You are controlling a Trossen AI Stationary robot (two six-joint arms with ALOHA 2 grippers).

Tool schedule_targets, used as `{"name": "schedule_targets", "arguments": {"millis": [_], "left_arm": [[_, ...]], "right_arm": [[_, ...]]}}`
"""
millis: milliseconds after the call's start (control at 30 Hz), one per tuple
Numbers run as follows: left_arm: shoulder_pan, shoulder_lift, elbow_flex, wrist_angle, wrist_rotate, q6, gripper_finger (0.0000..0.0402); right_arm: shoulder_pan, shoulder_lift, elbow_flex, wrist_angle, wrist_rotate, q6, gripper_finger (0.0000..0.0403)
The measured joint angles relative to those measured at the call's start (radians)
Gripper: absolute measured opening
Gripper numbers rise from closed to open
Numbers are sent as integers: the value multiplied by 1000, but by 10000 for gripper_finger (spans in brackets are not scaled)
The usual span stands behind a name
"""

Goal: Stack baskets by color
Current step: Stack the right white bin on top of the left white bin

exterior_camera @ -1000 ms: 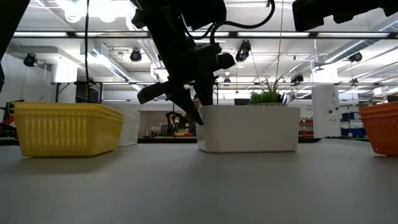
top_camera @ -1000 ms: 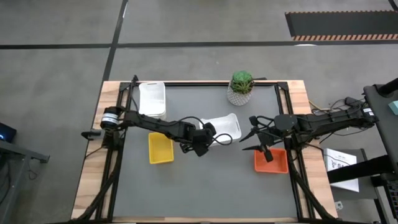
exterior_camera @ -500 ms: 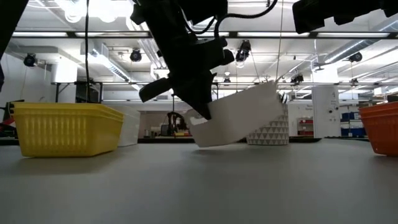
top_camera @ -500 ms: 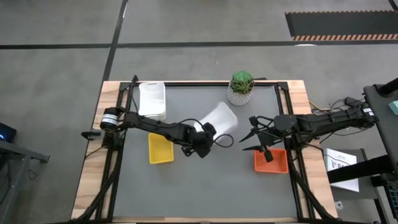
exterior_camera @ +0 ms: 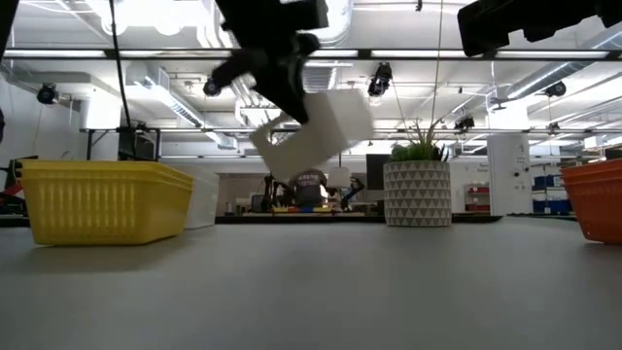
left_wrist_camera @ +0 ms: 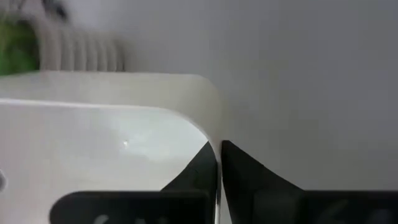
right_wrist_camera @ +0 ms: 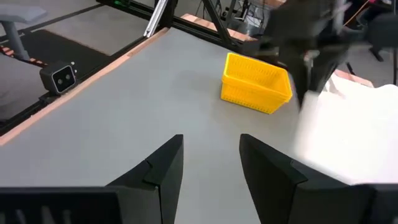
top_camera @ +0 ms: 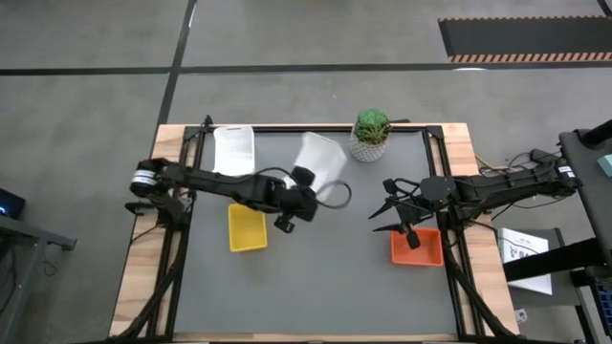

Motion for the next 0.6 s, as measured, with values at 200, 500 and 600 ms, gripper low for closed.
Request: {"name": "schedule_targets", "arguments": {"millis": [200,500,600], "left_arm": [[34,-68,91,-290,-10,-253,0],[117,-72,343,-844,20,-473,0],[157,-83,361,-861,25,-409,0]], "right_arm": [[0,0,0,0,7,-1,151],[0,1,0,1,8,-1,151],[0,1,0,-3,8,-1,151]]}}
